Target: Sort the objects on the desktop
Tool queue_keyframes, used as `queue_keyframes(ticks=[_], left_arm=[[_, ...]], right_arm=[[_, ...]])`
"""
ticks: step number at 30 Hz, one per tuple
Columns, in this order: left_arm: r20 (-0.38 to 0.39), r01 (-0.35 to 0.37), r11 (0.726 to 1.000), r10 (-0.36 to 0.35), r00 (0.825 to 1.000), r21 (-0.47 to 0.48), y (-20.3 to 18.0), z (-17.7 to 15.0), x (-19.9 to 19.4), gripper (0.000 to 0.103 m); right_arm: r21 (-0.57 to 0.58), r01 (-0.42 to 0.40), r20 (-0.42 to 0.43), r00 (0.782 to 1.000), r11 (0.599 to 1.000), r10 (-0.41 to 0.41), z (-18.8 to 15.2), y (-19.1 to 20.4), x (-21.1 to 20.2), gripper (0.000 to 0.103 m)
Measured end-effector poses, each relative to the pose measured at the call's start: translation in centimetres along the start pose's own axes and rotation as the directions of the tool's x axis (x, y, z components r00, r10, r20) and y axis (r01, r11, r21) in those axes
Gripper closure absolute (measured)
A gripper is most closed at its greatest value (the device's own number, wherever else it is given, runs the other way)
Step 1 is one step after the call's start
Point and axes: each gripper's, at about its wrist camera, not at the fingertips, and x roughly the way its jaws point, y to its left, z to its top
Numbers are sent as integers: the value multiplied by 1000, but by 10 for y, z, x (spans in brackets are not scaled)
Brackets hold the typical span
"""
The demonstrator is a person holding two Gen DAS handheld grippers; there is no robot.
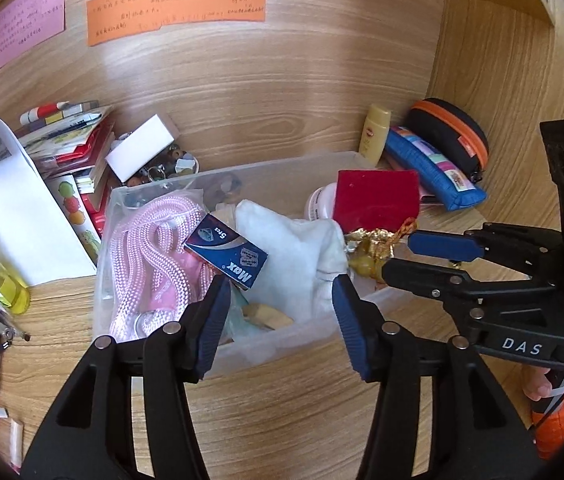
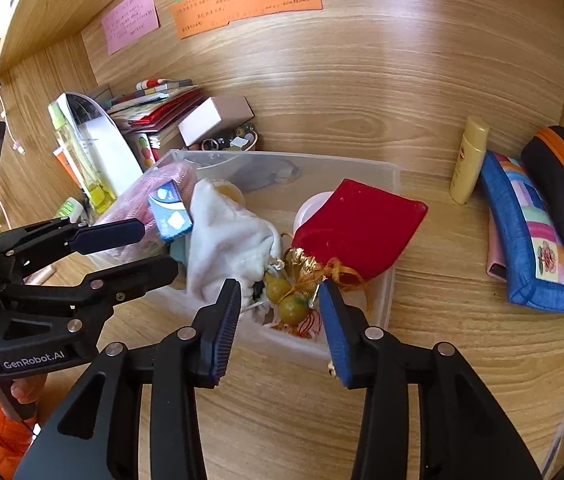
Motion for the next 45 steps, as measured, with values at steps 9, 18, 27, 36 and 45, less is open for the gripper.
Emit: queue_keyframes(ticks=[9,18,27,36,45], left_arm=[[56,4,1000,-3,998,-16,3,-4,-28,41],[115,-34,998,40,993,-49,7,-14,-58,26],[164,-103,993,113,980,-65,3,-29,-87,10],[210,-165,983,179,961,-82,-2,-51,-115,8],[216,-171,981,187,958,-91,-6,-66,-124,8]], right_arm=[[6,19,32,999,1000,-19,-12,4,-27,53],[-15,86,100,991,996,-84,-19,17,-58,40],[-99,190,219,962,977,-165,-32,48,-92,18],[-122,191,264,952,974,-153,-54,66,-117,6],[-99,189,279,948,977,-155,-65,70,-127,3]])
